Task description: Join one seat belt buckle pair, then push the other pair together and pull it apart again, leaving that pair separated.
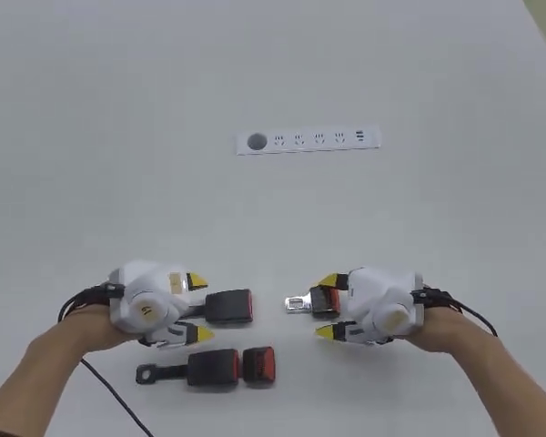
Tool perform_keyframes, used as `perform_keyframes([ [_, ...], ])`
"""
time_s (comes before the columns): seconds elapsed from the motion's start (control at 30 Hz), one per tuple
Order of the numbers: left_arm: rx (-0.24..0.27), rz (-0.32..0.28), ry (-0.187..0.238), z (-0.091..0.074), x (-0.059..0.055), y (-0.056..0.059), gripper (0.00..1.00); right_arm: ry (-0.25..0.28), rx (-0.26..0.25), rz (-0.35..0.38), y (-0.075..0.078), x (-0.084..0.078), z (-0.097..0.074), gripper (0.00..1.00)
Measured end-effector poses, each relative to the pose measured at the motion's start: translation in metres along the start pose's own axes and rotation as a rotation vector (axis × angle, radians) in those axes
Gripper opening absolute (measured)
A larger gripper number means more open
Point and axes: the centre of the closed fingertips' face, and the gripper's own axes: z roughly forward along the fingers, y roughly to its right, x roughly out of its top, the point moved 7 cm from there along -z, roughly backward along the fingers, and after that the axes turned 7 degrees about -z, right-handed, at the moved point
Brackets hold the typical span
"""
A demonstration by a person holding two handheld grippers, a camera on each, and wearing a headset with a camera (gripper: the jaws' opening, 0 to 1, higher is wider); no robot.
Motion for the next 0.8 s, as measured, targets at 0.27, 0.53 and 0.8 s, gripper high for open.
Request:
perform_keyframes([
  [0.27, -0.014, -0.006, -0.015, 0.011, -0.002, -0.008, 0.44, -0.01, 0.006, -0.004, 0.007, -0.007, 0.004, 0.39],
  [0.53, -0.038, 0.015, -0.045, 0.021, 0.003, -0.01, 0.4, -0.027, 0.027, -0.015, 0.012, -0.011, 0.002, 0.36],
  [0.8, -0.063, 0.025, -0.071, 0.028, 0.0, -0.013, 0.37, -0.038, 0.061, -0.037, 0.014, -0.015, 0.003, 0.33],
])
